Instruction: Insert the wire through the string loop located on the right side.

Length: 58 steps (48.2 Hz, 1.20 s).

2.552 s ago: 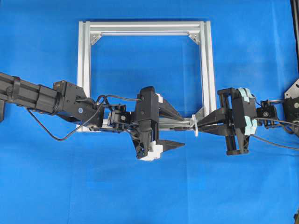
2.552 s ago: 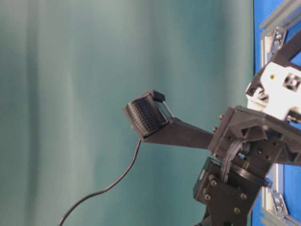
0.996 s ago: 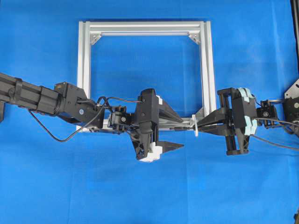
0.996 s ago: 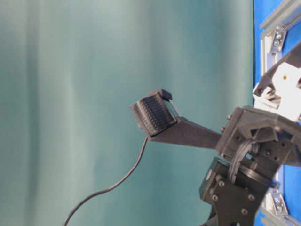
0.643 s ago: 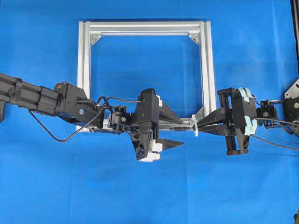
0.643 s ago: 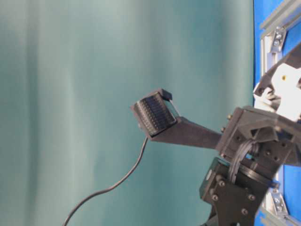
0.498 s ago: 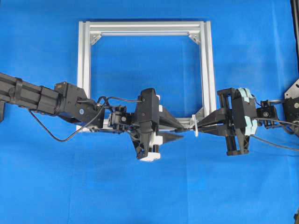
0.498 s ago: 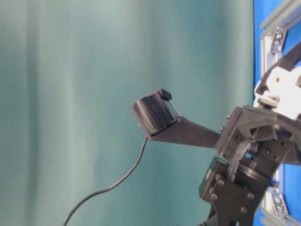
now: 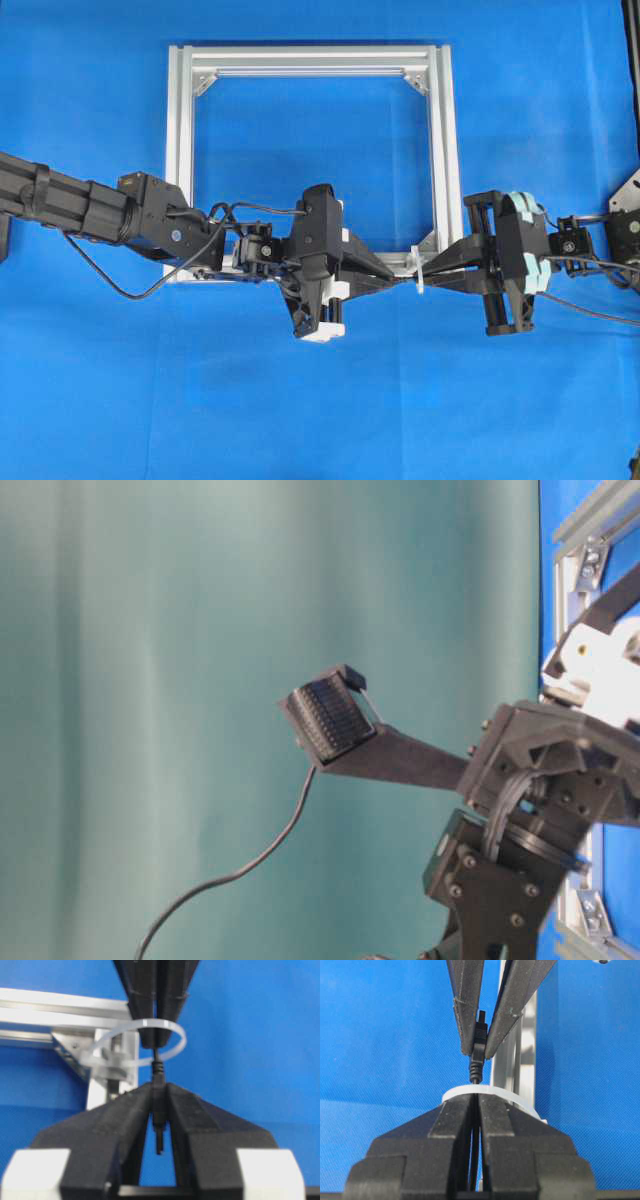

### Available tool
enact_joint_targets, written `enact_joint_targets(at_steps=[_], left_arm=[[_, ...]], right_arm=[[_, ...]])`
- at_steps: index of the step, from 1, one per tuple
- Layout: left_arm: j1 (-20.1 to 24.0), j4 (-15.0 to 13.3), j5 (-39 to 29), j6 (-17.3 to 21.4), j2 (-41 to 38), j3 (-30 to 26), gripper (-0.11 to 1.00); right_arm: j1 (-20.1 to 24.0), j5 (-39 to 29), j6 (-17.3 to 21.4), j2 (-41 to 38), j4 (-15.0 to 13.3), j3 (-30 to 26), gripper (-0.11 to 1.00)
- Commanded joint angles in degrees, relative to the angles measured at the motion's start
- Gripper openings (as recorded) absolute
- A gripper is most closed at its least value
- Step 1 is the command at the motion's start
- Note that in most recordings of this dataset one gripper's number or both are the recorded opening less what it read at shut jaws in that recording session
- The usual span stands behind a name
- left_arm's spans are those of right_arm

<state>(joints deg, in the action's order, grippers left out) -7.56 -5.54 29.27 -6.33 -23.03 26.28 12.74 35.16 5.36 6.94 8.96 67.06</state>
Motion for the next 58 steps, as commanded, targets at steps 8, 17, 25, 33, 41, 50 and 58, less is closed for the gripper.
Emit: enact_joint_targets(at_steps=[8, 17, 25, 33, 41, 50, 58], left_arm=[[0.2, -0.1, 0.4, 0.1, 0.9, -1.5, 0.08], [0.2, -0.1, 0.4, 0.1, 0.9, -1.4, 0.08], [0.2, -0.1, 0.2, 0.1, 1.0, -1.3, 0.08], [0.2, 0.0, 0.2, 0.1, 1.1, -1.2, 0.08], [0.2, 0.0, 0.2, 0.2, 2.4, 0.8, 0.08], [0.2, 0.0, 0.2, 0.2, 8.0, 8.5, 0.08], [0.1, 0.0, 0.8, 0.2, 16.3, 18.3, 0.08]], right_arm=[[-0.2, 0.4, 0.1, 1.1, -0.1, -1.7, 0.00], [-0.2, -2.2, 0.3, 2.9, 0.4, -1.7, 0.33], [-0.2, -4.0, 0.3, 4.2, 0.8, -1.7, 0.67], [-0.2, -4.2, 0.3, 5.0, 0.8, -1.2, 0.91], [-0.2, -4.4, 0.3, 5.1, 0.8, -1.2, 0.91], [-0.2, -5.7, 0.3, 5.2, 0.8, -1.3, 0.91], [-0.2, -6.1, 0.2, 5.3, 0.8, -1.2, 0.91]])
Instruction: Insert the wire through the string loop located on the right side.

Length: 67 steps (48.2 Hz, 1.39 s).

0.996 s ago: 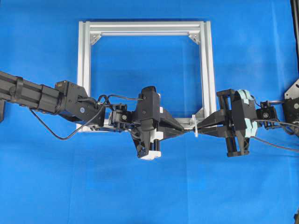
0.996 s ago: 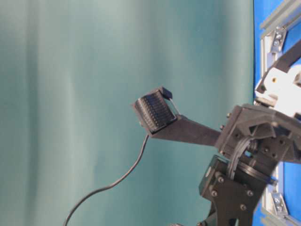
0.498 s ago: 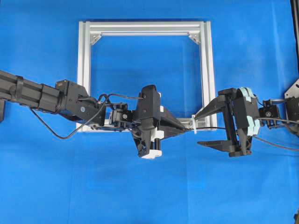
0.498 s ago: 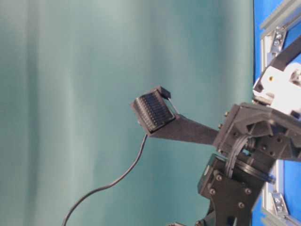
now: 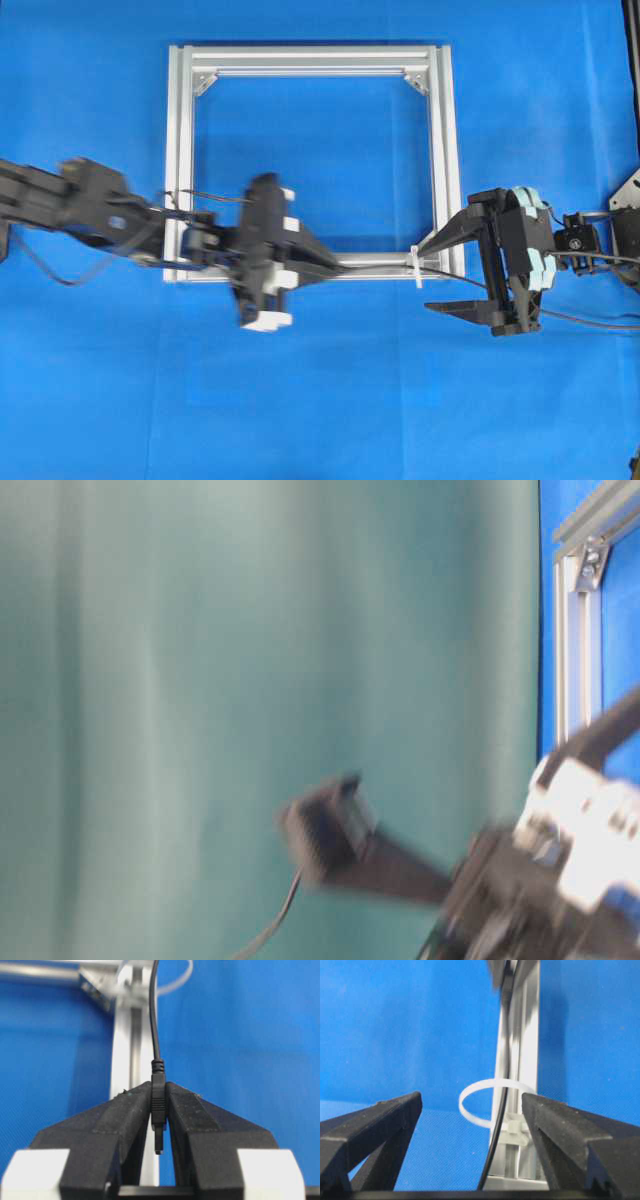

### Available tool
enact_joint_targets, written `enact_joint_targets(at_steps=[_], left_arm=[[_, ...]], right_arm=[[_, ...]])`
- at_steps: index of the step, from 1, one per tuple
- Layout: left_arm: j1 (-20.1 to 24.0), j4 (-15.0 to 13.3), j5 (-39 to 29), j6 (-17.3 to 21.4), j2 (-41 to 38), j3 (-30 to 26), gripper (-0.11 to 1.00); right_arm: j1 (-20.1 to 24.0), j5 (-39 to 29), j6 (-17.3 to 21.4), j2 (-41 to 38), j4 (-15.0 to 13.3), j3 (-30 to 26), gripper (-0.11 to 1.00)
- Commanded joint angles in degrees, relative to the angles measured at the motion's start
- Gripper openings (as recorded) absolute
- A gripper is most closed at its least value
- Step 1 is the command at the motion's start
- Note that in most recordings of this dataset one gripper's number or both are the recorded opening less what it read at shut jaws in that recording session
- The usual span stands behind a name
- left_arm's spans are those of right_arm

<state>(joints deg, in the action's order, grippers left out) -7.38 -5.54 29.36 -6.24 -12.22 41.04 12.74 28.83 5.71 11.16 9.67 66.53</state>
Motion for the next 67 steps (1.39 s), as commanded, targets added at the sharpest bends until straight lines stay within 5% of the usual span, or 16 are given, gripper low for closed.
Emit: enact_joint_targets(at_steps=[1, 13, 32, 67], left_arm=[[0.0, 0.0, 0.8, 0.1, 6.4, 4.7, 0.08], [-0.1, 0.0, 1.2, -0.6, 14.6, 16.7, 0.08], [-1.9, 0.0, 1.2, -2.0, 25.2, 28.4, 0.08], [-2.0, 0.3, -3.3, -1.8, 26.0, 29.7, 0.09]], right_arm=[[-0.2, 0.3, -0.2, 1.1, 0.1, -0.7, 0.91], [-0.2, 0.0, -0.2, 1.2, 0.0, -0.5, 0.91], [-0.2, -0.1, -0.3, 1.3, 0.0, -0.5, 0.91], [-0.2, -0.1, -0.3, 1.3, -0.2, -0.6, 0.91]])
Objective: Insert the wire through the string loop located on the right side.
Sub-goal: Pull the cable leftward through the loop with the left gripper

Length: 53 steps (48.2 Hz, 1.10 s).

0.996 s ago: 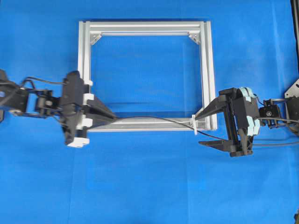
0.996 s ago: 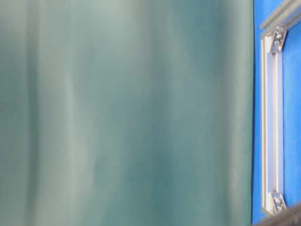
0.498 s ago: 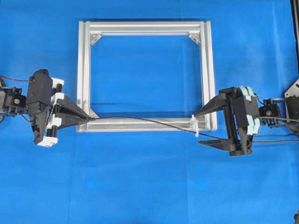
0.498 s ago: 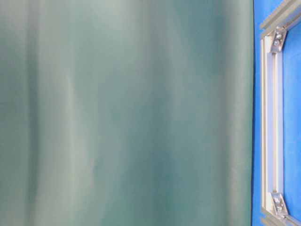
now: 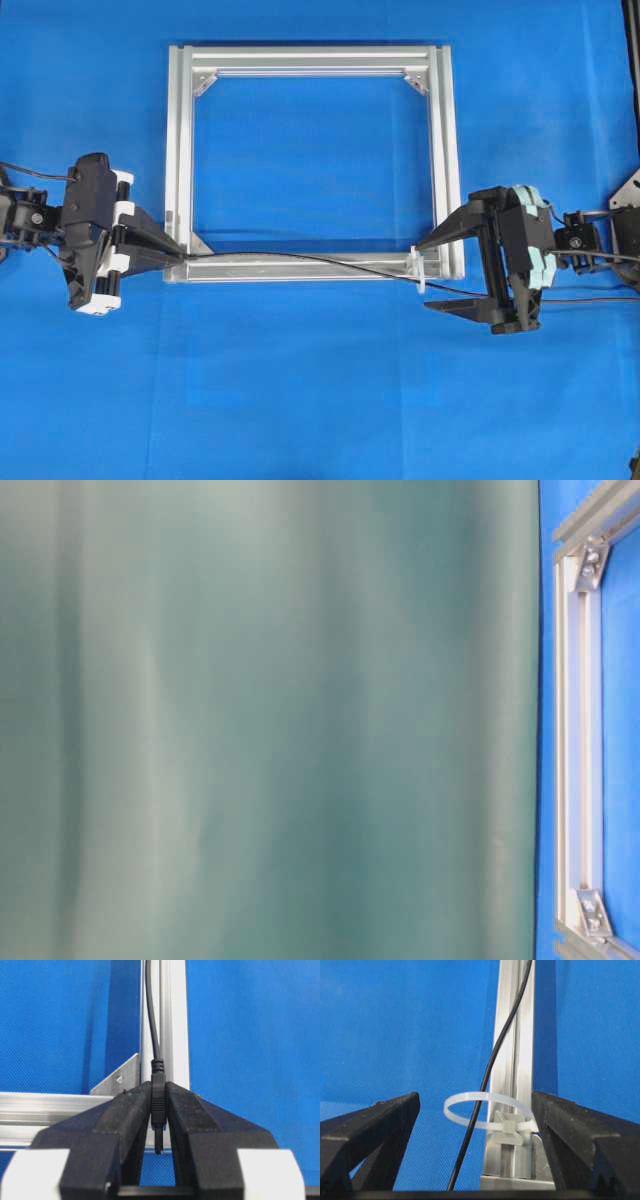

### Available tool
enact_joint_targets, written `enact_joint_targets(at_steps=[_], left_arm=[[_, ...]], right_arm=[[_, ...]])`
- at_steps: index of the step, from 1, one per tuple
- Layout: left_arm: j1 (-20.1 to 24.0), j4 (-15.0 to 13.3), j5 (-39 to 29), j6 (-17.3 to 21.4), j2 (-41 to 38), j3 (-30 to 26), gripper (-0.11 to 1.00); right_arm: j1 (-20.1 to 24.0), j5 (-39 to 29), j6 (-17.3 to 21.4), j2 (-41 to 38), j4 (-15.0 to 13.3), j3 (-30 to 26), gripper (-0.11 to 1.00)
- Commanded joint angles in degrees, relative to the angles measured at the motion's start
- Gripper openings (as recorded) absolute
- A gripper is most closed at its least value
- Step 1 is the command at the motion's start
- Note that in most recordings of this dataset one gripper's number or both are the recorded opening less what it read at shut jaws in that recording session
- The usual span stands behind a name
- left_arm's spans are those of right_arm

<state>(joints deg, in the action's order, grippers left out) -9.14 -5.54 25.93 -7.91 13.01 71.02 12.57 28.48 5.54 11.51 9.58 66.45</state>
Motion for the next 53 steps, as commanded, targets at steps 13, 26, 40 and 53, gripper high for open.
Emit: enact_joint_targets(at_steps=[13, 26, 40, 53], left_arm=[[-0.1, 0.2, 0.2, 0.1, 0.5, -0.6, 0.73], [0.1, 0.2, 0.2, -0.2, 1.0, -1.1, 0.83], [0.1, 0.2, -3.1, 0.4, 3.9, -5.8, 0.83], [0.1, 0.3, -8.1, 0.4, 5.3, -9.2, 0.83]], right_arm=[[0.0, 0.4, -0.1, 1.5, -0.1, -0.3, 0.91], [0.0, 0.0, -0.1, 2.4, -0.1, -0.4, 0.91], [-0.1, -6.4, -0.2, 9.7, -0.1, -1.3, 0.91], [-0.2, -10.4, -0.3, 16.7, -0.2, -1.5, 0.91]])
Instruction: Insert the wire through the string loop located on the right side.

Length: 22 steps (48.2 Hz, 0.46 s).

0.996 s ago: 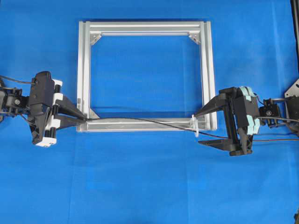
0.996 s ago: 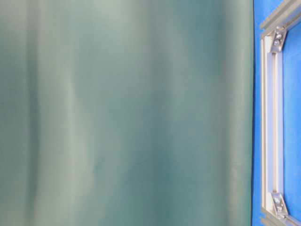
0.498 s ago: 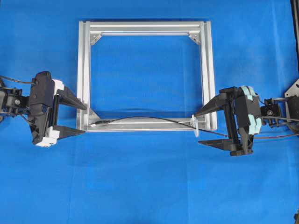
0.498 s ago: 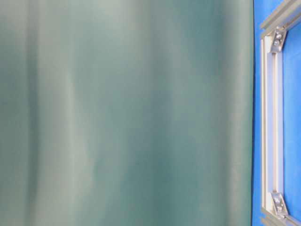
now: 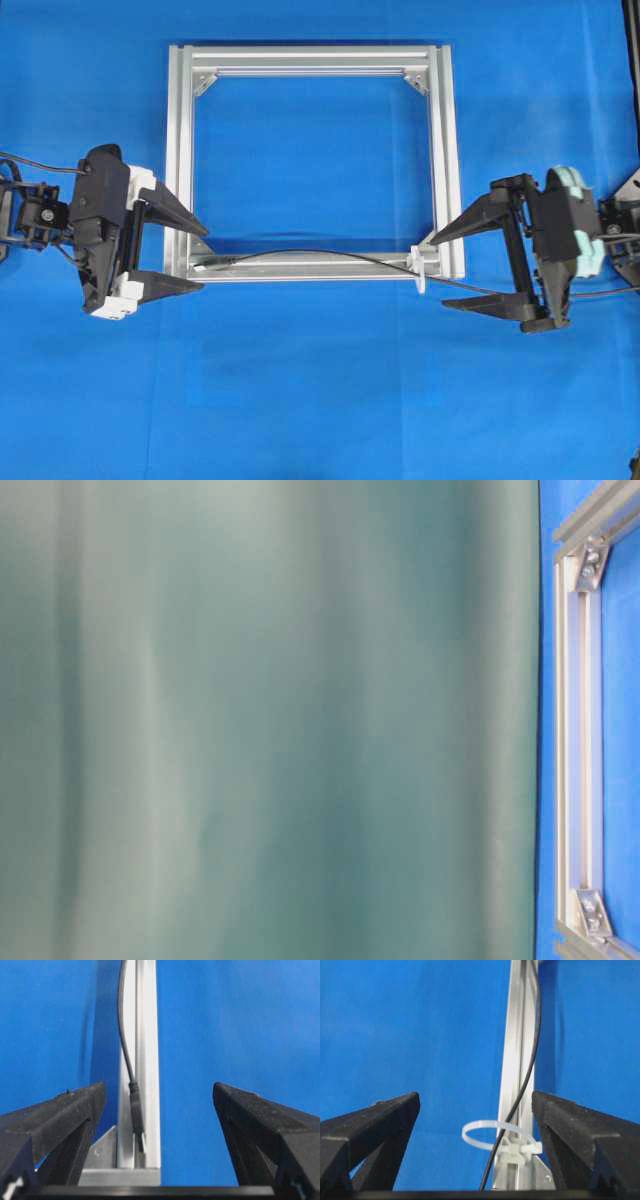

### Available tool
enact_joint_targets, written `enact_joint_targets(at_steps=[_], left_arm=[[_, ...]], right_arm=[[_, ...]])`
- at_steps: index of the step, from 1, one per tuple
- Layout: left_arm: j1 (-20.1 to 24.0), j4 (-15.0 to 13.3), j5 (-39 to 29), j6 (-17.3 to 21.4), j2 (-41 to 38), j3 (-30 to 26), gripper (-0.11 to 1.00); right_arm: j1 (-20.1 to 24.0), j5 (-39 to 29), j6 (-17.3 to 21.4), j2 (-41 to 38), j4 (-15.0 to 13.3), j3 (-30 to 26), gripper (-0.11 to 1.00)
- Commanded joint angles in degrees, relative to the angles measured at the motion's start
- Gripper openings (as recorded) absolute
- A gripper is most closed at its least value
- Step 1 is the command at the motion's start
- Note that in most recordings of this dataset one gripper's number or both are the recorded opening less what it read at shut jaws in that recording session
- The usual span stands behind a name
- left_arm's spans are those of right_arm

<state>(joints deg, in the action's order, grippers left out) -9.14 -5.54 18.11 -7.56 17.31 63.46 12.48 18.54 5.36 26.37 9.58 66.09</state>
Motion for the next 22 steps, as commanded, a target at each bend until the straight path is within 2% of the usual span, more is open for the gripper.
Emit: enact_joint_targets(at_steps=[1, 22], left_arm=[[0.1, 0.3, -0.4, 0.1, 1.0, -1.8, 0.83], [0.1, 0.3, -0.4, 0.2, 1.7, -2.1, 0.83]], right_arm=[[-0.1, -0.6, -0.1, 2.2, -0.2, -1.1, 0.91], [-0.1, -2.0, -0.1, 3.4, -0.1, -1.2, 0.91]])
